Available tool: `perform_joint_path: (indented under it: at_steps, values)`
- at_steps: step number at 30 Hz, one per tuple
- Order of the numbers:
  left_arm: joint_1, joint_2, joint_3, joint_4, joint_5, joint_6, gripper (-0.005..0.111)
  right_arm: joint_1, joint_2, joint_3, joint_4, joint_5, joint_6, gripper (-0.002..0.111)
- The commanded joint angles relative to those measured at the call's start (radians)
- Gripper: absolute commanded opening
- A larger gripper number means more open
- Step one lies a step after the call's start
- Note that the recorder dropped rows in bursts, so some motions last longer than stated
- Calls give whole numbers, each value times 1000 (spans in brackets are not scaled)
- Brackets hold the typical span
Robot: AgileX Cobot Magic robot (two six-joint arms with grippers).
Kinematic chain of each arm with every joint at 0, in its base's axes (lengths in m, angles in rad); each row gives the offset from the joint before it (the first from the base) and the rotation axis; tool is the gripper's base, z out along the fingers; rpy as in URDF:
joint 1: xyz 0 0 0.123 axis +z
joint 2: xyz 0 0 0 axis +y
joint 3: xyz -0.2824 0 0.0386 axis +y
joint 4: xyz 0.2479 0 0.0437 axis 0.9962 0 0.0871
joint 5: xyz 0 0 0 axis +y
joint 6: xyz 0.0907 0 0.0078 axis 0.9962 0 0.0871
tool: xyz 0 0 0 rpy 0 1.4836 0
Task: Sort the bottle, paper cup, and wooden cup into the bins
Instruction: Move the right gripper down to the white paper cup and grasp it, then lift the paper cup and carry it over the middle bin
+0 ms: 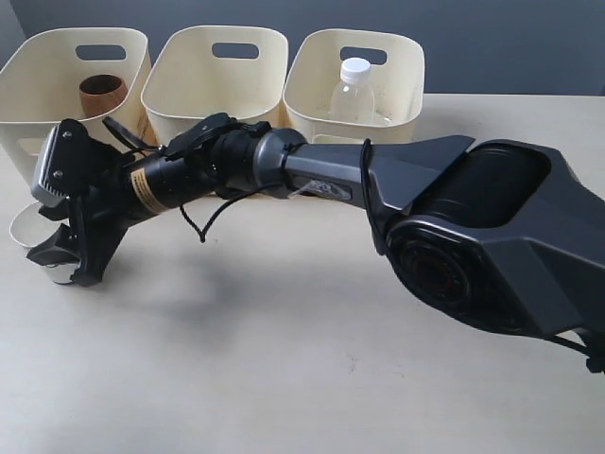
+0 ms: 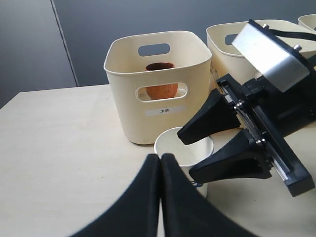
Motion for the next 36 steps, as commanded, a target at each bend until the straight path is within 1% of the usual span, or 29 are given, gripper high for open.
perform_joint_path:
  at_steps: [1, 3, 5, 8, 10, 11, 16, 22, 25, 29, 33, 36]
  values:
    - [-3, 3, -1, 2, -14, -3, 0, -2, -4, 39, 4, 37, -7, 52]
    - [-3, 3, -1, 2, -14, -3, 0, -2, -4, 39, 4, 39, -7, 50]
    - [-3, 3, -1, 2, -14, -3, 0, -2, -4, 39, 4, 39, -7, 44]
    - [-3, 3, -1, 2, -14, -3, 0, -2, -4, 39, 4, 39, -3, 23]
    - [-3, 3, -1, 2, -14, -3, 0, -2, -4, 39, 4, 39, -3, 5]
    - [-3, 3, -1, 2, -14, -3, 0, -2, -7, 39, 4, 38, -3, -1]
    - [-3, 3, -1, 2, -14, -3, 0, -2, -31, 39, 4, 43, -3, -1]
    - [-3, 3, -1, 2, -14, -3, 0, -2, -125, 39, 4, 41, 43, -1]
    - [-3, 3, -1, 2, -14, -3, 0, -10, -181, 39, 4, 69, 82, -1]
    - [-3, 3, -1, 2, -14, -3, 0, -48, -255, 39, 4, 98, 165, -1]
    - [-3, 3, -1, 2, -14, -3, 0, -104, -315, 39, 4, 113, 245, -1]
    - [-3, 3, -1, 2, -14, -3, 0, -152, -346, 39, 4, 163, 305, -1]
